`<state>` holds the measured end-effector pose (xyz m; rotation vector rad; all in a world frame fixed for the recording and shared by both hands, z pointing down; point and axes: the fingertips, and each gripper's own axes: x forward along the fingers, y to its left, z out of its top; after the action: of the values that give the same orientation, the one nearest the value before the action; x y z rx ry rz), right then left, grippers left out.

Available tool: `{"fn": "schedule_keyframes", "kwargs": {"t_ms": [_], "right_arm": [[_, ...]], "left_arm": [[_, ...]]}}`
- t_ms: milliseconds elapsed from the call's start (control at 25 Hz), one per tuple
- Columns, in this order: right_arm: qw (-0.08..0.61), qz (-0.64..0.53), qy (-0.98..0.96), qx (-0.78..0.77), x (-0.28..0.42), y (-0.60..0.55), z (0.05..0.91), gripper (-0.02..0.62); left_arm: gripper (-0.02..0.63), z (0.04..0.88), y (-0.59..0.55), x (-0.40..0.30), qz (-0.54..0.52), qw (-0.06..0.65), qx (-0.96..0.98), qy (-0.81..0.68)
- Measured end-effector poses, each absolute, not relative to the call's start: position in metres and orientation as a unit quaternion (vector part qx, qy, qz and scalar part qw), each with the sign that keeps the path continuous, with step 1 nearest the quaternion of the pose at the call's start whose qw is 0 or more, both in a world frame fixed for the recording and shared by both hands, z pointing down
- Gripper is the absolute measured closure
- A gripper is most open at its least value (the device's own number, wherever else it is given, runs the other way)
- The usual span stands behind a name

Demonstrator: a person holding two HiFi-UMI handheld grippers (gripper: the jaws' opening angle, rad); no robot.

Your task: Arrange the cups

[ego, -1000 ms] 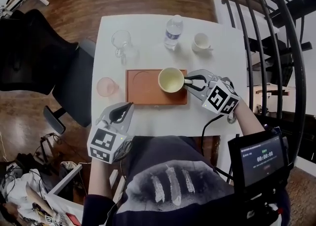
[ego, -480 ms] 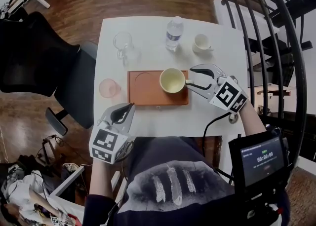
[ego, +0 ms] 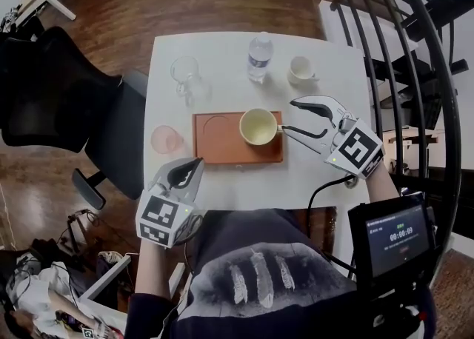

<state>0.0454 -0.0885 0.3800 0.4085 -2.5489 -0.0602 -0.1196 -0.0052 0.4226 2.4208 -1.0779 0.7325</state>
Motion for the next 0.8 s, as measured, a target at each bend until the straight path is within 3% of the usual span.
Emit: {"fn": "schedule_keyframes", "kwargs": {"t_ms": [320, 480, 600, 800], "right_arm": [[0.211, -0.003, -0.962, 0.174, 0.039, -0.088, 0.349, 0.389], [0.178, 0.004, -0.965, 0.191, 0.053, -0.087, 0.331, 0.463], [0.161, 0.001, -0.964, 0.211, 0.062, -0.087, 0.325, 0.591], [0.162, 0.021, -0.962, 0.217, 0.071, -0.082, 0.330, 0.591]], "left_arm": [[0.591, 0.415, -0.012, -0.120, 0.264, 0.189, 0.864, -0.384], [0.591, 0.408, -0.014, -0.109, 0.267, 0.183, 0.867, -0.378], [0.591, 0.407, -0.013, -0.104, 0.268, 0.182, 0.870, -0.372], [0.591, 0.409, -0.008, -0.103, 0.274, 0.183, 0.869, -0.369]]}}
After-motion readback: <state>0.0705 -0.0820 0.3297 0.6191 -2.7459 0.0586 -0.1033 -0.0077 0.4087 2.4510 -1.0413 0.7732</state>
